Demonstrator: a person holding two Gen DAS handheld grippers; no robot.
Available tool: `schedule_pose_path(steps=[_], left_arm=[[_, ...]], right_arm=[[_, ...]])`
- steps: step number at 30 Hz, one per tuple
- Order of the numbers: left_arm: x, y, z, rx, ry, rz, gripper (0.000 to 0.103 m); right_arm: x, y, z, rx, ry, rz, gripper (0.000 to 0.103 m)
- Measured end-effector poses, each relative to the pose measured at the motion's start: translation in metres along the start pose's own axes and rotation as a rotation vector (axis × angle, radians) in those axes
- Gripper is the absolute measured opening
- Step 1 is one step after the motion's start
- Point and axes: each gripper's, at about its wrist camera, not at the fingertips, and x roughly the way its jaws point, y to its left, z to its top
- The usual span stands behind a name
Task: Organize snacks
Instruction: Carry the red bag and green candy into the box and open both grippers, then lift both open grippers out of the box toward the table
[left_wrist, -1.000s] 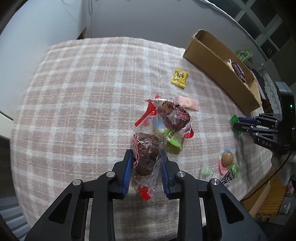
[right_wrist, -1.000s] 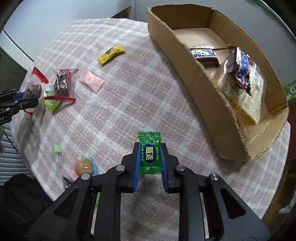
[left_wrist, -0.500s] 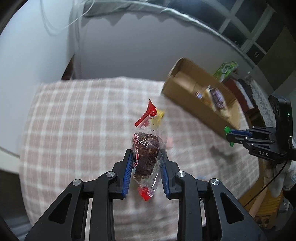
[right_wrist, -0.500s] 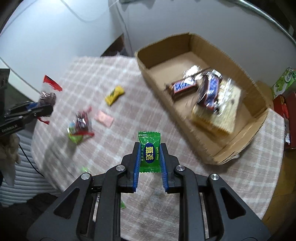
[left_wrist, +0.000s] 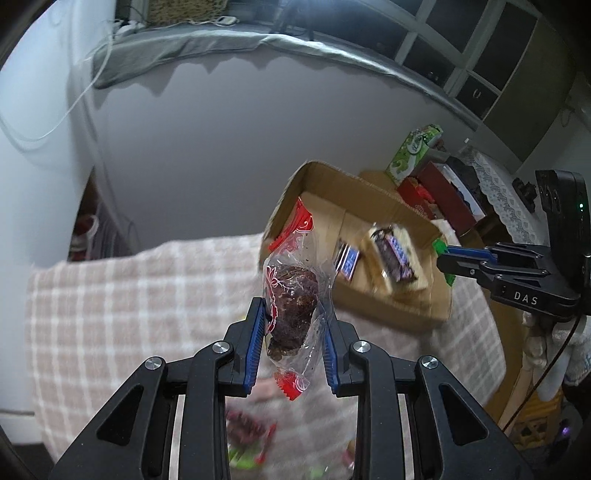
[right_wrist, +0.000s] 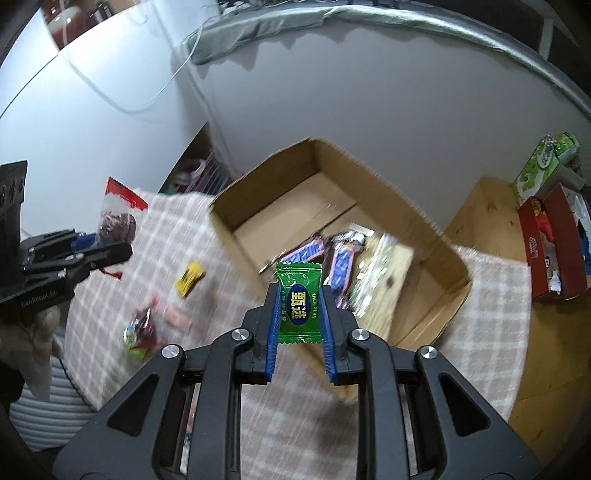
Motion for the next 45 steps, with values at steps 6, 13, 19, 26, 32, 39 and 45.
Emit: schedule_pose_path(steps=[6,13,19,26,32,39,45], left_arm=[[0.021,-0.017,0.025,0.029,0.003,-0.019,0.026],[0.05,-0.034,0.051,0.039,0.021,-0.044,0.026],[0.069,-0.042,0.058,0.053,0.053,-0.035,0.026],[0.08,-0.042,0.062,0.055,0.077,-0.028,0.027],[0.082,-0.045,0.064,0.068,0.087,-0.008,0.039],[0.079,-0.043,0.065,0.064,0.081,-0.003,0.042],[0.066,-0.037,0.063,0.055,0.066,0.002,0.042]], right_arm=[[0.011,-0.013,0.026,0.022,-0.022,-0.05,0.02],[0.031,-0.019,0.041,0.03,-0.008,-0.065,0.02],[0.047,-0.029,0.048,0.046,0.013,-0.086,0.02],[0.057,-0.036,0.05,0.055,0.035,-0.09,0.022],[0.057,-0.038,0.05,0.059,0.035,-0.114,0.052],[0.051,-0.037,0.048,0.054,0.028,-0.128,0.071],[0.041,-0.036,0.044,0.061,0.016,-0.13,0.071]])
